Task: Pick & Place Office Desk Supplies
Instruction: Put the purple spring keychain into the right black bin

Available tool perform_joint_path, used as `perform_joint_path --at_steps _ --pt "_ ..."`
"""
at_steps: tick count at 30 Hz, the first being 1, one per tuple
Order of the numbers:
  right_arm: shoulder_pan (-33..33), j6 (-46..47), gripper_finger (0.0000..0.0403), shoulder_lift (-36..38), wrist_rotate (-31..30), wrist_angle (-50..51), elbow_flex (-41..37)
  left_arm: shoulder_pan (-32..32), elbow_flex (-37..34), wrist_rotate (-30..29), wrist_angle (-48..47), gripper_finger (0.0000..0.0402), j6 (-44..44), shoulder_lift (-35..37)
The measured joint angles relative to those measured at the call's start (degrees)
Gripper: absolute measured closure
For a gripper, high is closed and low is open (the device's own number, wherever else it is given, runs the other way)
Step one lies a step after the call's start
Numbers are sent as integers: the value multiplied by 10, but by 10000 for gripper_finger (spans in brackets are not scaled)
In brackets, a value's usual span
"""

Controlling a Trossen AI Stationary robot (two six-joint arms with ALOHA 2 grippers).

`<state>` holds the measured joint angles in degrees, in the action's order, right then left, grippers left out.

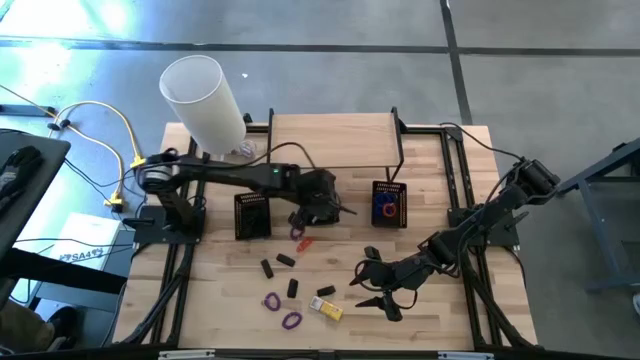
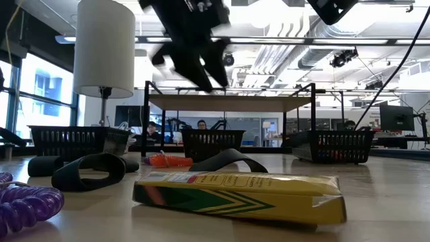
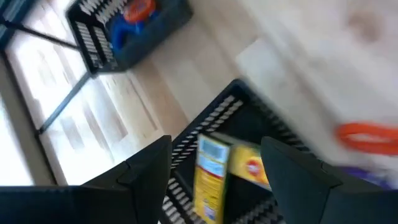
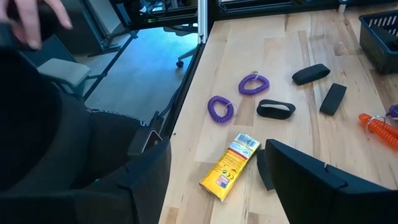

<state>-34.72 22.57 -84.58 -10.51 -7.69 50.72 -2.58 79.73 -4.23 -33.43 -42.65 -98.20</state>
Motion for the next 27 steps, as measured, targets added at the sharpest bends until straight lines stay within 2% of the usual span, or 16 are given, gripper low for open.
perform_joint_path --at_steps 5,8,15,18,23,27 --pt "0 0 154 0 1 6 0 43 1 5 -104 164 81 73" --pt "0 0 154 0 2 6 0 63 1 39 -179 164 156 103" --pt "0 -4 154 0 2 6 0 109 0 72 -330 164 352 119" --pt "0 -4 154 0 2 6 0 130 -14 82 -345 164 409 119" --pt "0 -4 154 0 2 0 0 173 -37 148 -344 164 434 119" --pt "0 -11 154 0 1 -24 0 212 -58 137 -339 164 478 119"
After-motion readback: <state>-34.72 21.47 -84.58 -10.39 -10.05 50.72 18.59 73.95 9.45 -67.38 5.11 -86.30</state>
